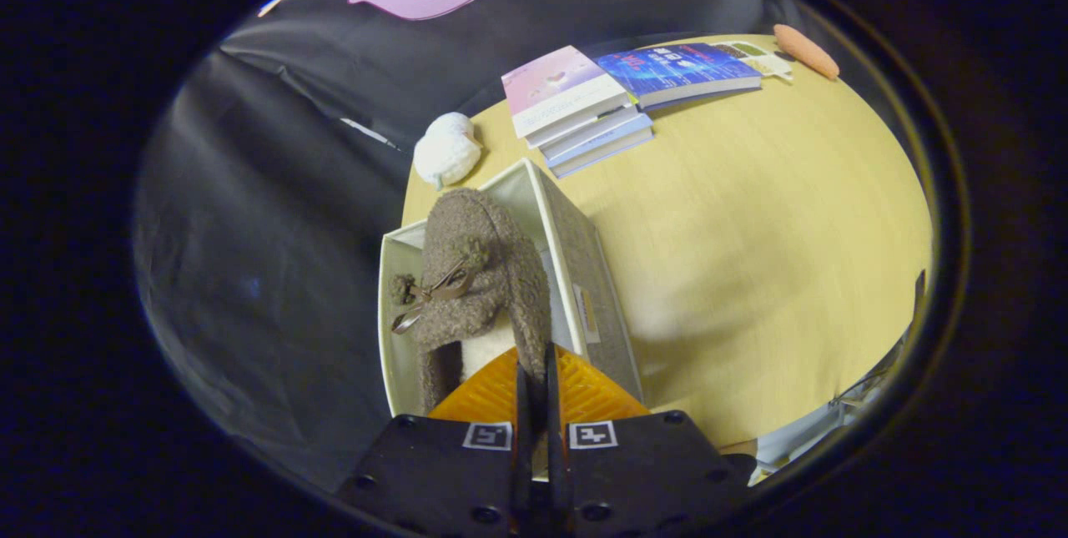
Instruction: Open the storage box then place both shoes into the box .Put the left shoe in first, then the right shoe, with the right side of both shoes facing outward in a uniform manner.
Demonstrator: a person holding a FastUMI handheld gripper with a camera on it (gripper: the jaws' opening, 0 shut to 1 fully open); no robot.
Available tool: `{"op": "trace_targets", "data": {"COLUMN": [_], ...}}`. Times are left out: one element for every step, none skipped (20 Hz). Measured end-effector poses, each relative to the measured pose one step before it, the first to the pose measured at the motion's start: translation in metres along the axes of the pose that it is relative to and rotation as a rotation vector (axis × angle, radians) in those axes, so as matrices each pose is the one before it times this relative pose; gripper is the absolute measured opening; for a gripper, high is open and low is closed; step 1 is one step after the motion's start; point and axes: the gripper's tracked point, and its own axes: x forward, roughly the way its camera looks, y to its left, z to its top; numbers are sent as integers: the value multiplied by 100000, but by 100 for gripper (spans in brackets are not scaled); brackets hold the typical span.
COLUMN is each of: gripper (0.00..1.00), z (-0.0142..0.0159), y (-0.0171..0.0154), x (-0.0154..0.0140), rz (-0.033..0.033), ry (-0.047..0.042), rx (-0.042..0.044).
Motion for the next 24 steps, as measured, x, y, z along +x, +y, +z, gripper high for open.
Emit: {"op": "trace_targets", "data": {"gripper": [11, 11, 11, 11, 11, 11, 11, 11, 11, 11, 11, 11, 10, 10, 10, 10, 10, 10, 9, 9, 9, 9, 9, 9], "z": [3, 28, 35, 86, 29, -68, 97, 10, 177, 90, 281, 175, 111, -10, -20, -45, -2, -48, 29, -10, 28, -139, -64, 45], "y": [47, -89, -100, -63, -7, 38, 276, 18, 90, -258, -114, -59, -82, -87, -51, -13, 12, -29, -49, -34, 24, 15, 57, -14], "x": [22, 9, 5, -28, -3, -51, 0, -114, -104, -5, -23, -59, -75, -2, 51, -17, -3, -4, 49, 12, 6, 41, -8, -12], "rz": [-125, -325, -459, -450, -377, -148, 729, 195, 606, -702, -199, 175, -70, 44, 7, 16, 40, 47, 74, 165, 339, 309, 458, 306], "ry": [-451, -262, -368, -342, -284, -128, -465, -181, -406, -747, -269, -229, -346, -2, -6, 83, 133, -70, 54, 121, 141, 328, 355, -2], "rx": [55, -18, 527, 437, 210, 328, 74, 3, 289, 397, 377, 298, 155, 20, 23, -24, 59, 73, 59, 185, 464, 505, 591, 455]}}
